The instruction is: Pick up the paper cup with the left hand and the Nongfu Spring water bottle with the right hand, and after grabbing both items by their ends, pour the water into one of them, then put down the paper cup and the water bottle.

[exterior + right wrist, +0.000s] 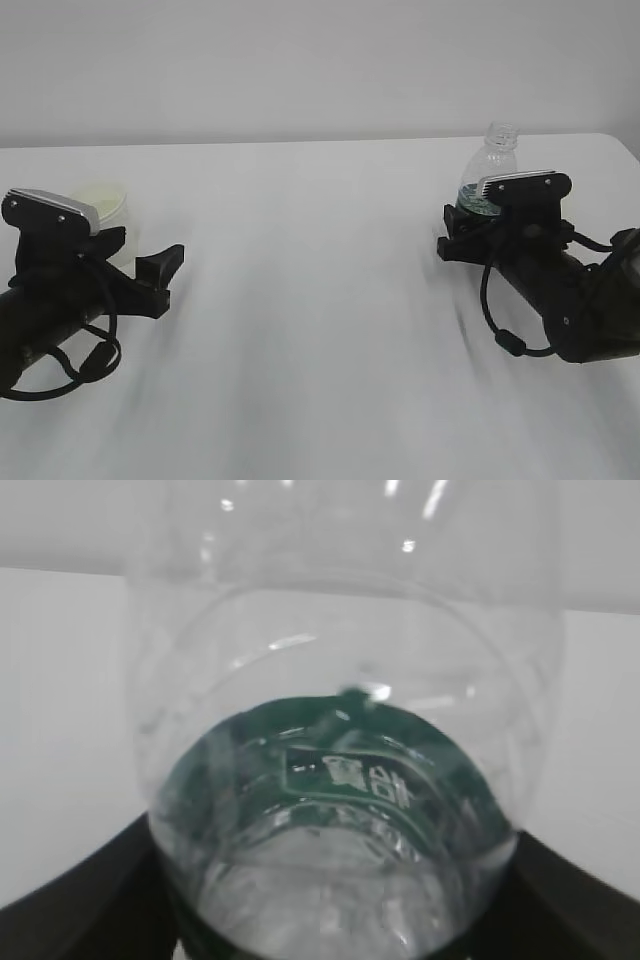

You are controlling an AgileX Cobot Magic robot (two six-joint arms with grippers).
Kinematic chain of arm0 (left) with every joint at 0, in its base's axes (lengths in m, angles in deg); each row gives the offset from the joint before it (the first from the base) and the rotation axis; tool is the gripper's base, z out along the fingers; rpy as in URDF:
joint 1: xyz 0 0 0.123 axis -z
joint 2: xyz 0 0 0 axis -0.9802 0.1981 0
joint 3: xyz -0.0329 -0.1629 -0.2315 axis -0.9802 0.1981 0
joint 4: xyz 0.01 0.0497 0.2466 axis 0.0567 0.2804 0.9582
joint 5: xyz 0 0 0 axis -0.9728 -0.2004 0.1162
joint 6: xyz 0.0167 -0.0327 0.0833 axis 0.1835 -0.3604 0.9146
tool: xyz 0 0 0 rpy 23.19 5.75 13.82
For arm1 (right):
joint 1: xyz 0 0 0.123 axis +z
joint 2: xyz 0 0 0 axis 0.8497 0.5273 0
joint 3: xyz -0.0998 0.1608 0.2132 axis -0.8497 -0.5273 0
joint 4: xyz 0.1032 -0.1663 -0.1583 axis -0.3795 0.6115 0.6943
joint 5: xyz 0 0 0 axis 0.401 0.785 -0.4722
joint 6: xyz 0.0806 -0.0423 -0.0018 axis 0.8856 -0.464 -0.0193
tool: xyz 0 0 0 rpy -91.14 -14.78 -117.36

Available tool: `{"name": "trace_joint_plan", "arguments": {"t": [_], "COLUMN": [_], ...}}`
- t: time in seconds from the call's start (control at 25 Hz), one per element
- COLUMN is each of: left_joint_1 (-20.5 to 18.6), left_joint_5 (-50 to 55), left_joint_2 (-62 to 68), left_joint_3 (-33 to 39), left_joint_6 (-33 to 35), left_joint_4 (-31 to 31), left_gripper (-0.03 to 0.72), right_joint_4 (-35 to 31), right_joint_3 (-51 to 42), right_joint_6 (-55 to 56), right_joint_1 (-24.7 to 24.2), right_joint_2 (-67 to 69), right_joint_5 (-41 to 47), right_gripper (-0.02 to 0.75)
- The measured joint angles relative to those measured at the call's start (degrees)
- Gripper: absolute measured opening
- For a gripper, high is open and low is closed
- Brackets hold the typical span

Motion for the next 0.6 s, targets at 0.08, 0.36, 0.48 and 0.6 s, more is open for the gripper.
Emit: {"name": "trace_joint_plan", "arguments": {"t": [0.08, 0.36, 0.48, 0.6], "left_joint_1": [0.0, 0.0, 0.0, 0.0], "left_joint_5": [0.0, 0.0, 0.0, 0.0], "left_joint_2": [0.0, 0.0, 0.0, 0.0], "left_joint_3": [0.0, 0.0, 0.0, 0.0], "left_joint_6": [0.0, 0.0, 0.0, -0.1], "left_joint_4": [-0.13, -0.37, -0.77, -1.23], "left_gripper": [0.586, 0.586, 0.586, 0.586], "right_joint_4": [0.5, 1.05, 1.18, 1.26], "right_joint_3": [0.0, -1.24, -2.52, -3.83], "right_joint_6": [0.0, 0.0, 0.0, 0.0], "right_joint_1": [0.0, 0.0, 0.0, 0.0], "right_joint_2": [0.0, -2.07, -3.22, -3.86], "right_joint_5": [0.0, 1.31, 1.31, 1.31], "right_gripper": [0.571, 0.571, 0.571, 0.571]}}
